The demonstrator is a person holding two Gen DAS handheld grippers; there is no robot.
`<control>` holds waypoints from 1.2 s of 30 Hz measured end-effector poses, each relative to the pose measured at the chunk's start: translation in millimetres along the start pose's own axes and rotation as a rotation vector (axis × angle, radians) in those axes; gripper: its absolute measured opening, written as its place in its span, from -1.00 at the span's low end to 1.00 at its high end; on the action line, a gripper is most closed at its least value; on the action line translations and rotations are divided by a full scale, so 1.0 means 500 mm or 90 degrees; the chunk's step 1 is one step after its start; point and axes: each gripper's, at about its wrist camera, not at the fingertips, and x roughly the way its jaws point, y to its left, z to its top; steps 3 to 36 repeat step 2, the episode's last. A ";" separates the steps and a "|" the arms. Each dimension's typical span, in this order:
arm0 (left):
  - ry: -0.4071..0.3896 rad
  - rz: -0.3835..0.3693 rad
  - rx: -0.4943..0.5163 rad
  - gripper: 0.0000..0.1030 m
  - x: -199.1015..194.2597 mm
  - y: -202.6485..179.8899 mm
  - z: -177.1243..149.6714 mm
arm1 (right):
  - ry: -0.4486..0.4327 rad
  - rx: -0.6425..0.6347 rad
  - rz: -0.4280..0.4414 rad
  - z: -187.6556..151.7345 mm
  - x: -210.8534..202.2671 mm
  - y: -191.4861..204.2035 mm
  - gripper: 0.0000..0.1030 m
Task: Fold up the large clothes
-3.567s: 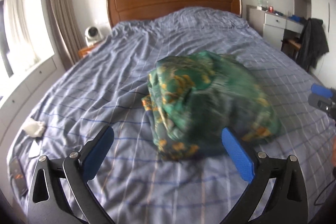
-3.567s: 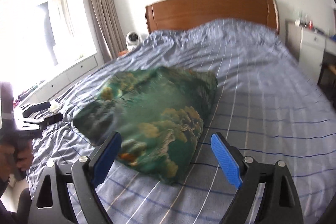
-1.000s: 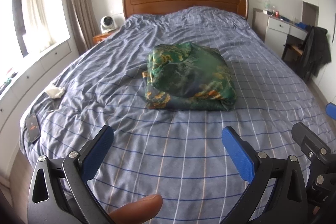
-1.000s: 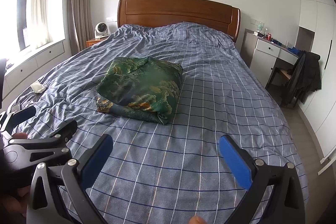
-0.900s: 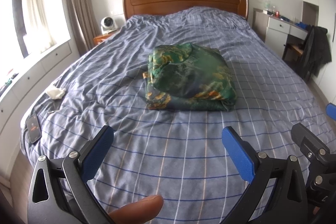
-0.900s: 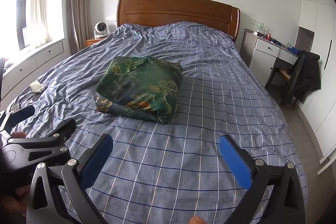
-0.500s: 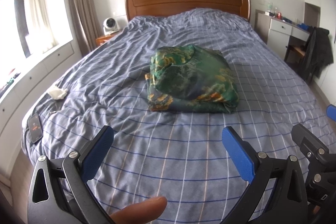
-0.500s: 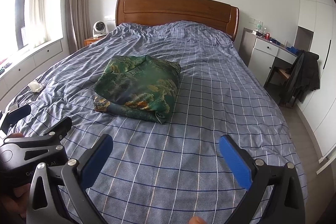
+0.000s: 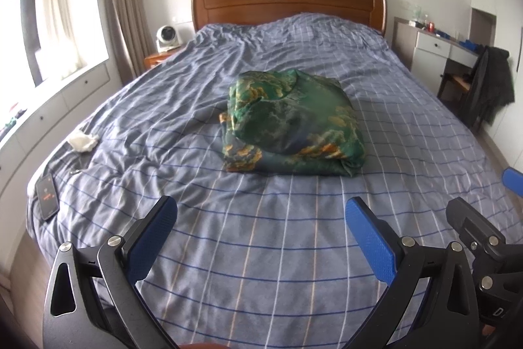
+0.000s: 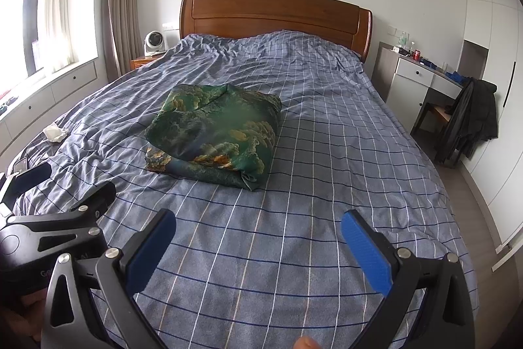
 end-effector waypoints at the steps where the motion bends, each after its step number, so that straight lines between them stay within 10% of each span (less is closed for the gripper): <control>1: -0.001 0.002 0.002 0.99 0.000 -0.001 -0.001 | 0.001 -0.001 0.000 -0.001 0.000 0.000 1.00; 36: -0.003 0.005 0.004 0.99 0.000 -0.002 -0.002 | 0.001 -0.001 0.000 -0.001 0.001 0.001 1.00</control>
